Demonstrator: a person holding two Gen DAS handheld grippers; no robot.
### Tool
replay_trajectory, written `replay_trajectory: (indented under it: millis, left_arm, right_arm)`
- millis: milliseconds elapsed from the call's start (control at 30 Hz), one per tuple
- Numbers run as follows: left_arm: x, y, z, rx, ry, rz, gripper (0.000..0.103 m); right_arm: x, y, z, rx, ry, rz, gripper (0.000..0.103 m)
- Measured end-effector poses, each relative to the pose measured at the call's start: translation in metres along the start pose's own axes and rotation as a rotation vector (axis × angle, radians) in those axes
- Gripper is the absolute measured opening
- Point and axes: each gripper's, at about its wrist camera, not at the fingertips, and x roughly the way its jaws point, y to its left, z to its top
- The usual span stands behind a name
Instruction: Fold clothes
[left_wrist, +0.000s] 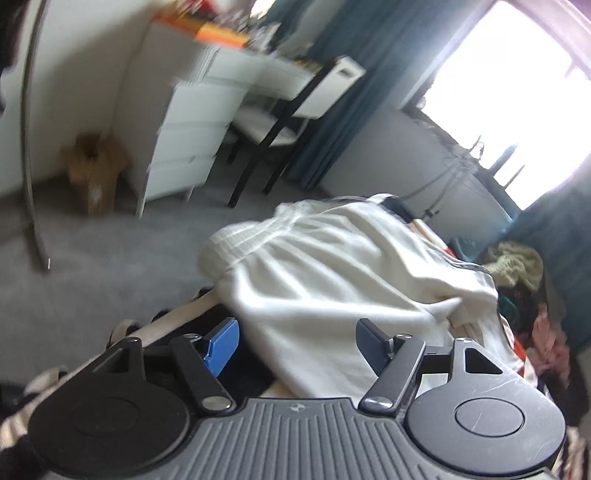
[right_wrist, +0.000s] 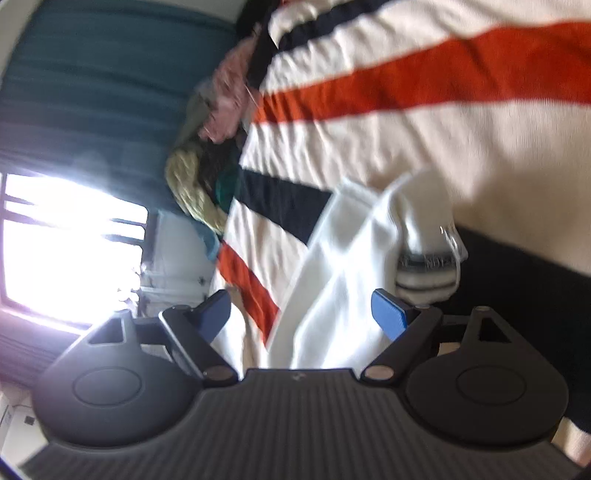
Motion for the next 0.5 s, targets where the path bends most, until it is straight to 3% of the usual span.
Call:
replay_trajectory:
  millis: [167,233,333,500]
  left_arm:
    - [0.008,-0.057,-0.012,0.002,0.030,-0.147,0.077]
    - [0.017,-0.082,-0.022,0.005,0.064,-0.197,0.077]
    - [0.031,-0.125,-0.048,0.087,0.103,-0.268,0.078]
    - [0.067,-0.180,-0.105,0.269,0.145,-0.267,0.078]
  right_arm:
    - [0.016,-0.018,0.005,0.092,0.069,-0.044,0.083]
    - [0.019,-0.020,0.006,0.096,0.080,-0.020,0.083]
    - [0.020,-0.019,0.008,0.091,0.060,0.010,0.083]
    - [0.024,-0.016,0.012,0.071,0.035,0.032,0.083]
